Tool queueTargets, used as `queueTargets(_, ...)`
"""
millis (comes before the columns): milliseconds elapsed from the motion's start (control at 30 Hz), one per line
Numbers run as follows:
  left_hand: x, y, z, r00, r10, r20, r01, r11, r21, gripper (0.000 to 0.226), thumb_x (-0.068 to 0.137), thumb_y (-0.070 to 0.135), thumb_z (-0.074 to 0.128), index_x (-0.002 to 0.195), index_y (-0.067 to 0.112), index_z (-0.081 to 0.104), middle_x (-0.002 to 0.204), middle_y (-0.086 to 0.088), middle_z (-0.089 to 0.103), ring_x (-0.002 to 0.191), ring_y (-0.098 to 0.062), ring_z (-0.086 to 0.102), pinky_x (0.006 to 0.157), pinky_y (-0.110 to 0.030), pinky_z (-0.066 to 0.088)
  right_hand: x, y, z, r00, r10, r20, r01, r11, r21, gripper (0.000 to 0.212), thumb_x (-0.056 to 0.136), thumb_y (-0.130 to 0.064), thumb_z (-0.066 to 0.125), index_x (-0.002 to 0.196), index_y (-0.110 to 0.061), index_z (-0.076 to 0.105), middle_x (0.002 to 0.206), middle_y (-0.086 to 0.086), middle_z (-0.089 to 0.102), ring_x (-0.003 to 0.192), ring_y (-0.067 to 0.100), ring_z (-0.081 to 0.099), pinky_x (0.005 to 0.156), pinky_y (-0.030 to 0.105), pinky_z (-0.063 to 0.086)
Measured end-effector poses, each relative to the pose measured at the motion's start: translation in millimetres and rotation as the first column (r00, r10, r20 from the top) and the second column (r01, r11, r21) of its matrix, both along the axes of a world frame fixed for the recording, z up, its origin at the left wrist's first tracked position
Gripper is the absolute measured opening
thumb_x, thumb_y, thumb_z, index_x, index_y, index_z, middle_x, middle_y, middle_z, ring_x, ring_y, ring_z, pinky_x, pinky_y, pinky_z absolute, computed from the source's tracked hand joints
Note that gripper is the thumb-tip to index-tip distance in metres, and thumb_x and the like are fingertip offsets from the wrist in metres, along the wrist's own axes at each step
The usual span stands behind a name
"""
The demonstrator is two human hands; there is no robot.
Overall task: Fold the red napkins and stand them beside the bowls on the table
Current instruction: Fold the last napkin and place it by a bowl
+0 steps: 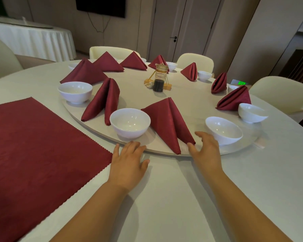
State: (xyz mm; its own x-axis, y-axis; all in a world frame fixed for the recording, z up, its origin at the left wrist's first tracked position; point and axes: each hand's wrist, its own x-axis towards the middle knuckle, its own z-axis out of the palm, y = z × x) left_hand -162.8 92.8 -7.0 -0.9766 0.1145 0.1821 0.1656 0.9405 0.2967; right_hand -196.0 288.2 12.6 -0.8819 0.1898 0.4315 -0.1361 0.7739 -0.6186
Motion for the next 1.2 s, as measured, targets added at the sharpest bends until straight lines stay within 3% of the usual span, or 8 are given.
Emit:
queueTargets(133,7,2,9,1.000,-0.028,-0.005,0.028,0.999,0.019,0.044,0.100,0.033,0.030,0.143,0.025,0.028,0.152,0.007,0.019,0.140,-0.010,0.013,0.113,-0.030,0.000,44,-16,-8,0.985,0.168,-0.034,-0.169,0.985,-0.028,0.033,0.083,-0.005,0.061,0.115,-0.010,0.057,0.106,-0.009,0.047,0.104,0.013,0.046,0.081,0.011,0.026)
queueTargets(233,21,-10,18,0.998,-0.035,-0.051,0.036,0.999,0.028,0.042,0.099,0.030,0.032,0.141,0.024,0.034,0.150,0.005,0.027,0.137,-0.013,0.022,0.111,-0.025,0.011,63,-28,-23,0.953,0.295,0.074,-0.294,0.956,-0.014,0.032,0.085,-0.009,0.059,0.117,-0.014,0.056,0.111,-0.011,0.047,0.104,0.004,0.042,0.086,0.007,0.025)
queueTargets(400,57,-67,21,0.990,0.114,-0.088,-0.112,0.993,0.026,0.039,0.097,0.031,0.038,0.135,0.024,0.044,0.142,0.008,0.039,0.129,-0.011,0.036,0.105,-0.021,0.022,81,-40,-42,0.919,0.333,0.210,-0.366,0.919,0.146,0.055,0.077,-0.045,0.043,0.114,-0.008,0.063,0.122,0.003,0.057,0.114,0.019,0.053,0.095,0.014,0.026)
queueTargets(500,78,-104,11,0.962,0.267,-0.047,-0.268,0.964,-0.005,0.047,0.093,0.039,0.046,0.137,0.022,0.041,0.141,0.005,0.039,0.128,-0.014,0.038,0.103,-0.027,0.030,82,-40,-42,0.917,0.328,0.226,-0.367,0.917,0.159,0.034,0.084,-0.026,0.056,0.108,-0.003,0.066,0.121,0.009,0.059,0.118,0.023,0.051,0.095,0.016,0.024)
queueTargets(633,91,-125,0,0.944,0.329,0.002,-0.328,0.944,-0.039,0.047,0.089,0.047,0.050,0.131,0.024,0.049,0.130,0.005,0.049,0.119,-0.015,0.044,0.095,-0.027,0.038,81,-39,-45,0.909,0.362,0.209,-0.397,0.903,0.165,0.035,0.085,-0.027,0.054,0.110,-0.005,0.064,0.127,0.007,0.055,0.122,0.021,0.045,0.094,0.013,0.021)
queueTargets(933,93,-128,-2,0.957,0.261,-0.127,-0.246,0.962,0.121,0.026,0.093,0.031,0.050,0.097,0.018,0.072,0.102,0.005,0.066,0.095,-0.015,0.057,0.074,-0.029,0.044,78,-39,-46,0.911,0.367,0.190,-0.395,0.907,0.143,0.027,0.088,-0.015,0.058,0.113,-0.006,0.063,0.127,0.005,0.054,0.122,0.018,0.044,0.093,0.011,0.021)
queueTargets(1067,110,-104,7,0.976,0.105,-0.192,-0.077,0.986,0.148,0.029,0.092,0.039,0.049,0.089,0.022,0.072,0.092,0.013,0.065,0.083,-0.005,0.055,0.069,-0.024,0.045,81,-40,-37,0.904,0.379,0.198,-0.376,0.925,-0.052,0.024,0.091,-0.021,0.054,0.112,-0.012,0.062,0.116,0.000,0.059,0.101,0.007,0.046,0.085,0.009,0.026)
queueTargets(1200,128,-53,-1,0.975,-0.086,-0.205,0.103,0.992,0.075,0.034,0.073,0.049,0.041,0.058,0.033,0.068,0.059,0.020,0.060,0.057,0.002,0.054,0.045,-0.007,0.031,88,-44,-23,0.863,0.428,0.269,-0.368,0.897,-0.246,0.013,0.093,-0.029,0.049,0.098,-0.025,0.060,0.101,-0.009,0.059,0.103,0.011,0.053,0.088,0.022,0.035)
